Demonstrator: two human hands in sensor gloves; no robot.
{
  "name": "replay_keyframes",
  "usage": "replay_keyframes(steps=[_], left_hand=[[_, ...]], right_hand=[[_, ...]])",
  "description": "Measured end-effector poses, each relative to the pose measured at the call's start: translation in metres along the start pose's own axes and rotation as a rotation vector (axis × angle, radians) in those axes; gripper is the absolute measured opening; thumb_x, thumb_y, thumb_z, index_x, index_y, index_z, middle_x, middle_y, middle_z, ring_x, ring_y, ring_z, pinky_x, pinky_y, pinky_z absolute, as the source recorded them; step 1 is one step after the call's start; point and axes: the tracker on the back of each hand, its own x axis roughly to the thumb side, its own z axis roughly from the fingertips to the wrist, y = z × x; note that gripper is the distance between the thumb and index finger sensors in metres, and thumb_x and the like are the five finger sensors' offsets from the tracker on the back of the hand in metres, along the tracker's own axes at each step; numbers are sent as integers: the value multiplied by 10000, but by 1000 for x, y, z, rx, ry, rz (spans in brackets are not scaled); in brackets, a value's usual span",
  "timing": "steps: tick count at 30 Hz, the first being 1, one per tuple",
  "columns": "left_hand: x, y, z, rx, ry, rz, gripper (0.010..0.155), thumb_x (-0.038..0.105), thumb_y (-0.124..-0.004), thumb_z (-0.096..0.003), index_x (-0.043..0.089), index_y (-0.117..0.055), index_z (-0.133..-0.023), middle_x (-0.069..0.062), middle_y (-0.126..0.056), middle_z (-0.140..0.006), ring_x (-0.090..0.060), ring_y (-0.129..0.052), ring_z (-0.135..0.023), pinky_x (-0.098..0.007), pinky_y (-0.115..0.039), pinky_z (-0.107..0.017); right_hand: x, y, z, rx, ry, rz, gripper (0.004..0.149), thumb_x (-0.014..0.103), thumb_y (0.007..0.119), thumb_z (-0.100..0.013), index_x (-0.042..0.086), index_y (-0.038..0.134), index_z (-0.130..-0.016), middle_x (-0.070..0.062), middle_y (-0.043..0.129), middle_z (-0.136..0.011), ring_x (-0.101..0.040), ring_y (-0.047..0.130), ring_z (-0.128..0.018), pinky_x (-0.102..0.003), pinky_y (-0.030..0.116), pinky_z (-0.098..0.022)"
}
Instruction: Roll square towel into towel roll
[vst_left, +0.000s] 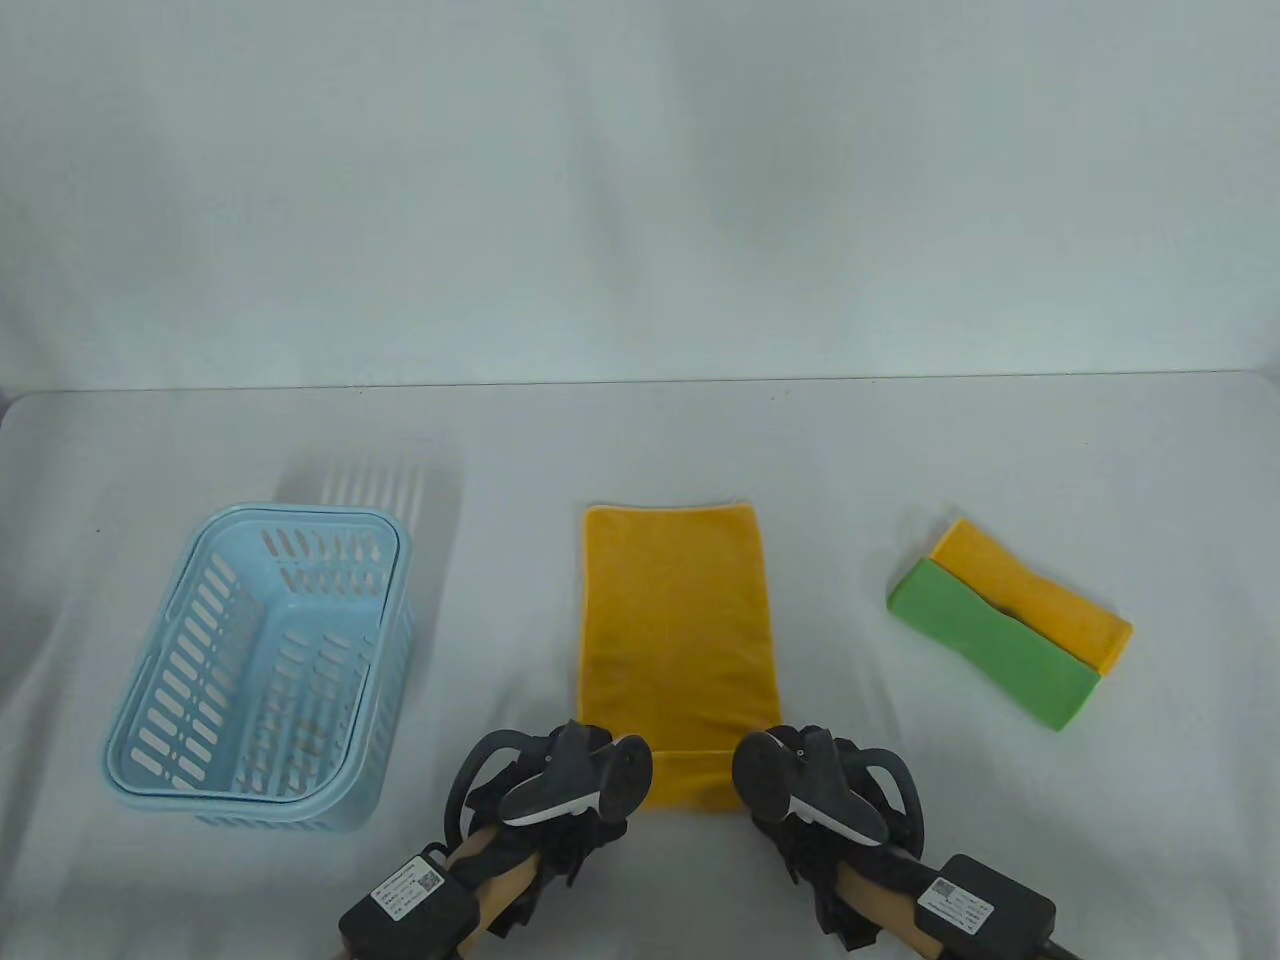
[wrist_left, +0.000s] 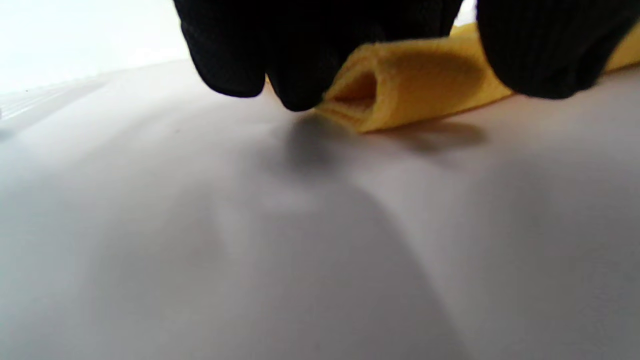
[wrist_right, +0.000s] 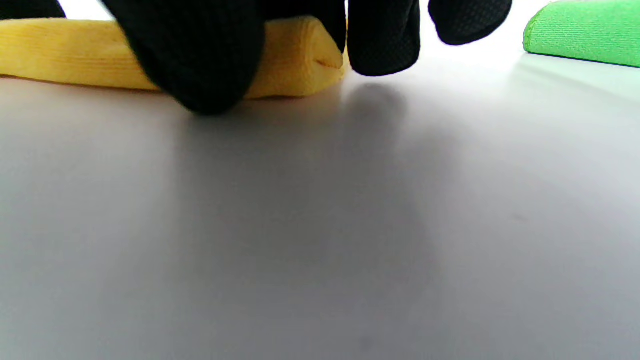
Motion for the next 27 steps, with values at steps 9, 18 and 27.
replay_keyframes(steps=[9, 18, 27], left_hand=[[-8, -4, -5, -33, 19, 13, 819, 551, -791, -322, 355, -403, -1016, 75, -488, -1049, -170, -681, -923, -452, -623, -764], [-29, 13, -4, 3, 37, 205, 556, 402, -757, -398, 375, -692, -950, 102, -806, -960, -160, -941, -806, -477, -714, -717], [-47, 11, -2, -63, 51, 442, 513, 433, -792, -377, 315, -826, -876, 84, -988, -765, -157, -1070, -607, -467, -791, -638]], right_hand=[[-12, -11, -4, -57, 9, -108, 458, 360, 795, -358, 328, 762, -814, 61, 810, -888, -254, 884, -818, -512, 714, -621], [-38, -18, -14, 20, 16, -402, 429, 404, 786, -358, 366, 809, -784, 48, 917, -820, -265, 918, -773, -512, 737, -586], [-49, -10, -18, 133, 58, -563, 474, 441, 759, -362, 324, 751, -821, 38, 944, -679, -244, 926, -631, -507, 739, -557]])
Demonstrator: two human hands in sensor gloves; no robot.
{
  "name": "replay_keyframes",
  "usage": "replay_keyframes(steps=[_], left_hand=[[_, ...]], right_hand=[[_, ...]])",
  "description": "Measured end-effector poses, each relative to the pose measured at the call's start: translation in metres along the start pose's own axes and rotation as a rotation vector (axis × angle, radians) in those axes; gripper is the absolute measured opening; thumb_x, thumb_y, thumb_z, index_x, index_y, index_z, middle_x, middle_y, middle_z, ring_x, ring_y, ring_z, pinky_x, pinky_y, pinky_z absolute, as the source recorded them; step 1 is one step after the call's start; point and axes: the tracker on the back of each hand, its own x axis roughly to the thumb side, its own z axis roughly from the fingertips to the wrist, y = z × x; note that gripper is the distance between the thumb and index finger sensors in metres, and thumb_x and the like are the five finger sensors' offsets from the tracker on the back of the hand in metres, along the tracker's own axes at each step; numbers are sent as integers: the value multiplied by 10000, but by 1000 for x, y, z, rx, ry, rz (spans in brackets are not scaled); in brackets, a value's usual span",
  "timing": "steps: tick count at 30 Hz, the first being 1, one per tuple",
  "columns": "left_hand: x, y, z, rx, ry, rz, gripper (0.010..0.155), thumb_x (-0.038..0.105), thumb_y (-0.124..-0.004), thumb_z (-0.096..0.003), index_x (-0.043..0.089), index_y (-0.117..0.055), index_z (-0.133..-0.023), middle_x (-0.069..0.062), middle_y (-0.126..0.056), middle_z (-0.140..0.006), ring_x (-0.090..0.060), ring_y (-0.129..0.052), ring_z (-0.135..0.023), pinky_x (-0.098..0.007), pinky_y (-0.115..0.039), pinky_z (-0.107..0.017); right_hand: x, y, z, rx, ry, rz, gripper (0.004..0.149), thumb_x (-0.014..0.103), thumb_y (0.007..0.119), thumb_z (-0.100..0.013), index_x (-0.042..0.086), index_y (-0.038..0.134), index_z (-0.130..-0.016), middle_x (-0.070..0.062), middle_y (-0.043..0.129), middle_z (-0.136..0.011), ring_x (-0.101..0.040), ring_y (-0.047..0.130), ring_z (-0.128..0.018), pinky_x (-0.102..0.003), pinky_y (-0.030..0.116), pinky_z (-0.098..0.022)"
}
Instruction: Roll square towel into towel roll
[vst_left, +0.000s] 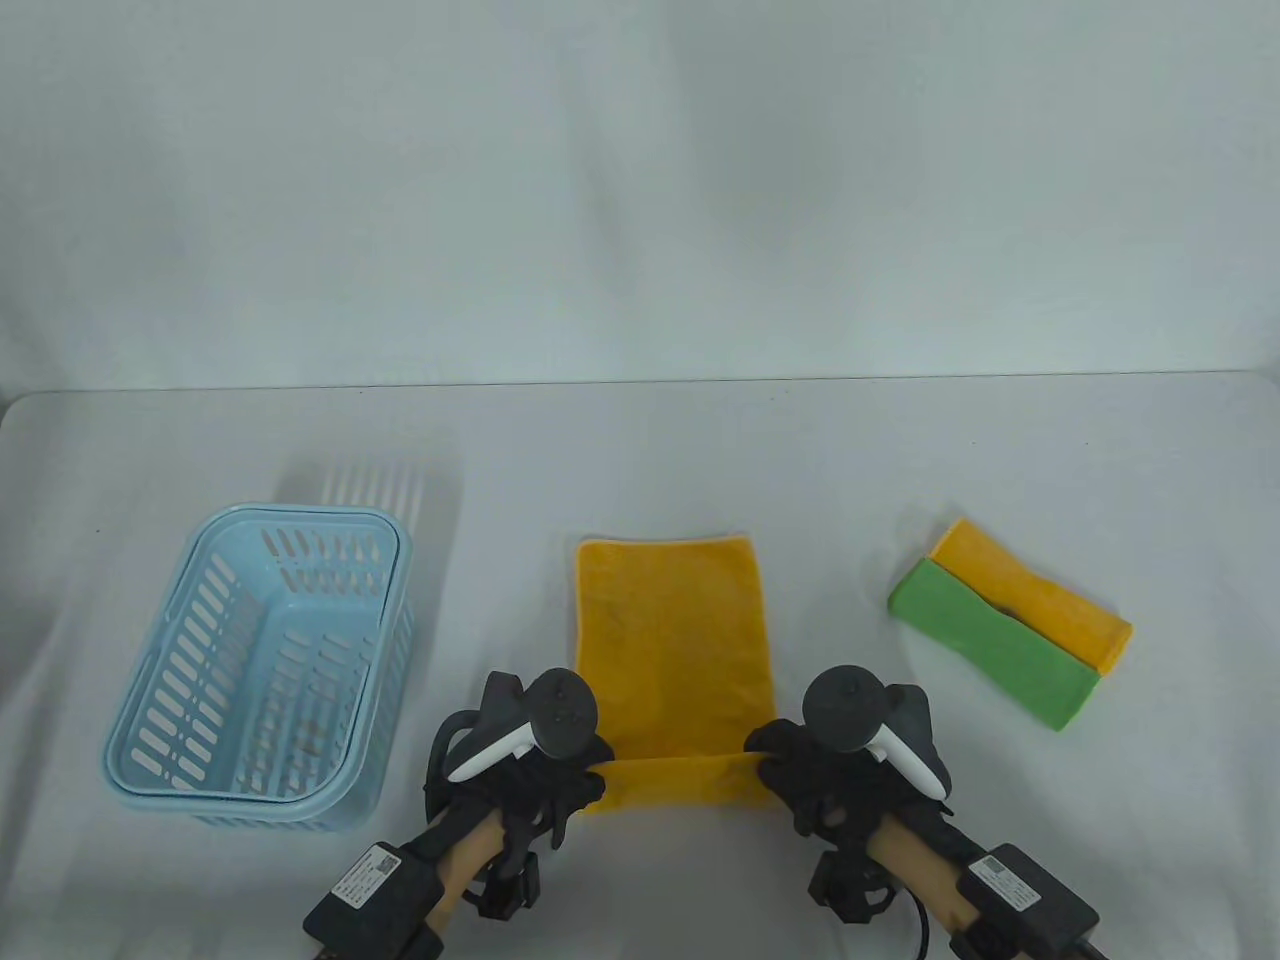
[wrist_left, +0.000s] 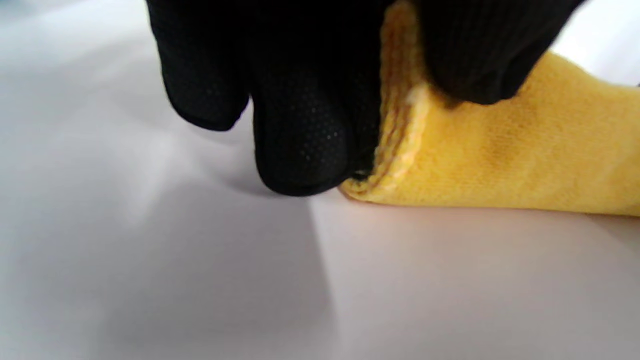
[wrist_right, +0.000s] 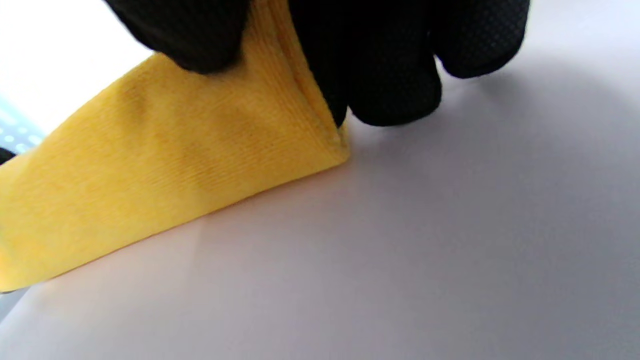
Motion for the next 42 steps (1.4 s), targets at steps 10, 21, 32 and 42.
replay_keyframes(steps=[10, 21, 32, 42], left_hand=[[-5, -4, -11, 75, 151, -77, 477, 513, -778, -362, 335, -832, -801, 104, -948, -725, -155, -1011, -582, -471, -768, -638], [-9, -3, -11, 141, 220, -136, 575, 551, -776, -349, 330, -783, -880, 85, -913, -795, -164, -993, -627, -479, -756, -648], [8, 15, 12, 289, 121, -183, 657, 586, -774, -332, 334, -749, -938, 62, -862, -914, -204, -961, -761, -496, -739, -666], [41, -21, 2, 132, -59, -422, 706, 553, -774, -334, 342, -626, -992, 49, -644, -1053, -218, -785, -928, -491, -669, -723]], right_hand=[[-1, 2, -7, -135, 82, 65, 454, 431, 813, -331, 324, 793, -772, 48, 958, -589, -218, 939, -530, -483, 761, -507], [-6, -4, -7, -189, 111, 57, 517, 470, 816, -319, 333, 757, -815, 53, 942, -656, -225, 930, -567, -488, 753, -524], [20, -15, 15, -249, -42, 87, 581, 496, 813, -309, 339, 715, -859, 41, 898, -784, -261, 900, -709, -518, 722, -574], [39, 23, 14, -138, -115, 432, 634, 491, 819, -306, 358, 658, -904, 46, 710, -969, -287, 720, -908, -552, 609, -667]])
